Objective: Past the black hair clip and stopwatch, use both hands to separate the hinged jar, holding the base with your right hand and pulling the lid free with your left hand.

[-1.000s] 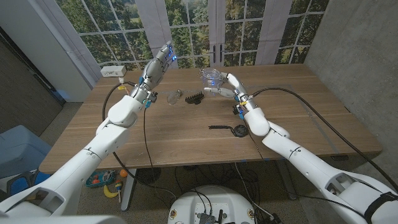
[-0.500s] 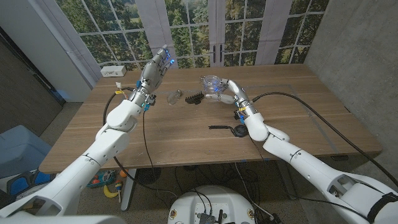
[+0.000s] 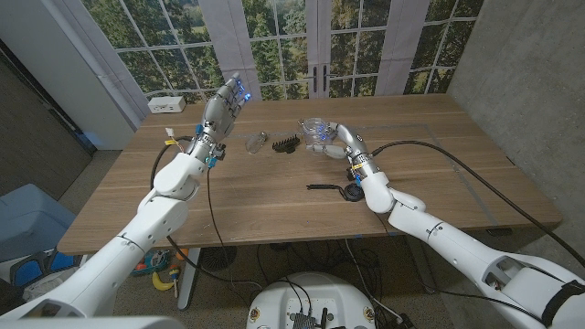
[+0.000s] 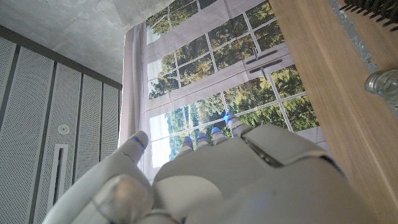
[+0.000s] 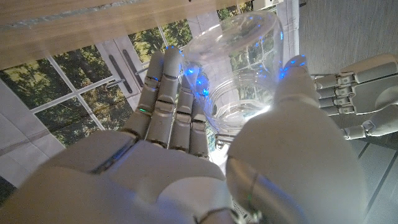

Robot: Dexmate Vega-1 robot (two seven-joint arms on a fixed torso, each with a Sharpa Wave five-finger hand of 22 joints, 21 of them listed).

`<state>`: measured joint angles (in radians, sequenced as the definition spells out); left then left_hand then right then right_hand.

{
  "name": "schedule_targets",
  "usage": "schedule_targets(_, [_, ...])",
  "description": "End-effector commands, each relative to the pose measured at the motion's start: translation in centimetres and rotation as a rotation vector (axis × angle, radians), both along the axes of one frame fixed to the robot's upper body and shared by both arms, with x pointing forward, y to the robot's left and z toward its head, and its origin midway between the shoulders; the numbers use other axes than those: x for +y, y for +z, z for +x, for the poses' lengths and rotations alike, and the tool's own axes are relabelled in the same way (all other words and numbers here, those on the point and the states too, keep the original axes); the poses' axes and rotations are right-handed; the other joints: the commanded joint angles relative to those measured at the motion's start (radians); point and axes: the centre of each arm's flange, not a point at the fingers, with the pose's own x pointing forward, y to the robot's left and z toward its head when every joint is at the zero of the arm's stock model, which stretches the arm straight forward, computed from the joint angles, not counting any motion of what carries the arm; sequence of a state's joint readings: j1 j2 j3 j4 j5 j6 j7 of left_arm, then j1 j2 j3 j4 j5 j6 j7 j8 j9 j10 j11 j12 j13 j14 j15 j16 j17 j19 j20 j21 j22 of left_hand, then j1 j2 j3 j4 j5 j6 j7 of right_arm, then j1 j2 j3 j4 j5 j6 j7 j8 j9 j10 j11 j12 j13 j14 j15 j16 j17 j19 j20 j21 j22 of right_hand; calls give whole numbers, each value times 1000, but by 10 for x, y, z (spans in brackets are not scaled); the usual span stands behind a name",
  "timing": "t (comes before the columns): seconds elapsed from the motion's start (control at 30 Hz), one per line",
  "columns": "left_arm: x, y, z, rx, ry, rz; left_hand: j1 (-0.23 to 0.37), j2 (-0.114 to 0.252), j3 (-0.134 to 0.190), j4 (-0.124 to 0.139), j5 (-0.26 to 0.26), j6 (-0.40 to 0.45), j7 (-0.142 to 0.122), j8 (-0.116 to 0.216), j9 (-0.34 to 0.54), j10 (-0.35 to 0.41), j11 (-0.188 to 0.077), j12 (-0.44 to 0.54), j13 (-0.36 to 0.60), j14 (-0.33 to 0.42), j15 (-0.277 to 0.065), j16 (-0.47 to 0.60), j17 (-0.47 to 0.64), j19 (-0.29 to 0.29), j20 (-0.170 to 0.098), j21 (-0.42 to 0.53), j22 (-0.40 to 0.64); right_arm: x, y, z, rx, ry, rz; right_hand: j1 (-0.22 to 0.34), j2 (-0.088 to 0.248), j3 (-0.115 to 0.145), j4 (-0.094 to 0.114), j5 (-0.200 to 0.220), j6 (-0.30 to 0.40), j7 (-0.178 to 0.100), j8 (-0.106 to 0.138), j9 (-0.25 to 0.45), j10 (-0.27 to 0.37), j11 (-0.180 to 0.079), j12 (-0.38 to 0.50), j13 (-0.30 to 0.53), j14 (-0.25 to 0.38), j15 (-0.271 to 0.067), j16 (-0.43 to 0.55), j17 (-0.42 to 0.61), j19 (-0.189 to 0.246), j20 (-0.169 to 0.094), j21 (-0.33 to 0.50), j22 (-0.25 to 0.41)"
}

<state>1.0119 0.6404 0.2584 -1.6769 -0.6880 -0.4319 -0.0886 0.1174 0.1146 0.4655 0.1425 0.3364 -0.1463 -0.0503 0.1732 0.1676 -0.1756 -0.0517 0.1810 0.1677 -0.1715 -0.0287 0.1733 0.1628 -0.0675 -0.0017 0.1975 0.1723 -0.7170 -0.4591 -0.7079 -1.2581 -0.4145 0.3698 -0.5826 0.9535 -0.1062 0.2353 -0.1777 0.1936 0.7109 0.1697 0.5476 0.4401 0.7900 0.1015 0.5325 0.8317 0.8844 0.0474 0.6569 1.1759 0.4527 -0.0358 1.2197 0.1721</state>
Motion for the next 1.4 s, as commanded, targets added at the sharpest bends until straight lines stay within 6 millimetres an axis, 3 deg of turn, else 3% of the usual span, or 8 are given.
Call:
schedule_targets(0.03, [7,-5,4,26,-3,-19,-10,28,2,-9,-5,5,-5,7,-1,-67,-4,2,2,-45,-18,-1,2,9,0,0,2,-4,-10,13,4,-100,-58,170,218,151,34,-3,222,-215,-2,-5,232,-221,-11,-19,61,-260,-24,-12,-8,-62,-6,1])
schedule_targets(0.67, [9,-5,9,30,-10,-23,-14,16,0,-23,-21,8,-11,6,-1,-59,-1,4,2,-40,-14,1,2,21,9,3,2,-4,-19,27,-9,-200,-115,145,218,161,36,-13,217,-229,-9,-26,225,-227,-33,-30,38,-258,-69,-33,-29,-70,-20,1])
schedule_targets(0.9, [9,-5,7,28,-10,-23,-14,13,0,-27,-25,9,-11,6,-1,-58,-2,4,2,-39,-13,1,2,25,11,4,2,-3,-19,27,2,-230,-136,136,212,178,27,-16,202,-244,-18,-42,213,-233,-61,-58,-15,-257,-140,-81,-46,-61,-32,0])
schedule_targets(1.03, [8,-5,6,25,-11,-22,-15,12,0,-30,-27,9,-12,6,-1,-57,1,5,2,-38,-13,1,2,27,12,4,3,-2,-17,29,52,-283,-135,73,167,168,34,-15,103,-255,-65,-70,107,-232,-143,-105,-90,-248,-223,-139,-83,-39,-56,0])
schedule_targets(1.07, [8,-5,6,25,-12,-22,-15,11,0,-31,-28,10,-11,6,-1,-56,1,5,2,-38,-13,1,2,28,12,4,3,-1,-17,29,63,-298,-137,50,149,160,35,-18,59,-248,-88,-82,61,-218,-173,-117,-125,-245,-255,-166,-95,-29,-66,0])
schedule_targets(1.1, [8,-5,6,25,-13,-22,-15,11,0,-32,-29,11,-12,7,-1,-55,0,5,3,-38,-13,1,2,30,13,5,3,-1,-17,29,69,-310,-135,38,144,157,36,-18,22,-259,-108,-92,33,-220,-192,-125,-146,-247,-272,-183,-102,-25,-73,0])
schedule_targets(1.23, [7,-5,5,25,-12,-21,-15,9,0,-36,-33,12,-13,7,-1,-54,0,5,3,-34,-11,2,2,34,17,6,3,-4,-16,32,108,-331,-130,-17,119,137,39,-15,-121,-246,-188,-133,-111,-203,-284,-151,-269,-222,-342,-240,-156,1,-115,-1])
schedule_targets(1.4, [7,-5,4,22,-12,-17,-15,6,0,-40,-36,13,-14,7,0,-52,0,6,3,-32,-11,2,2,36,17,6,3,-4,-13,32,152,-359,-144,-58,90,115,40,-9,-231,-227,-245,-155,-235,-189,-344,-168,-342,-193,-376,-269,-190,29,-150,-2])
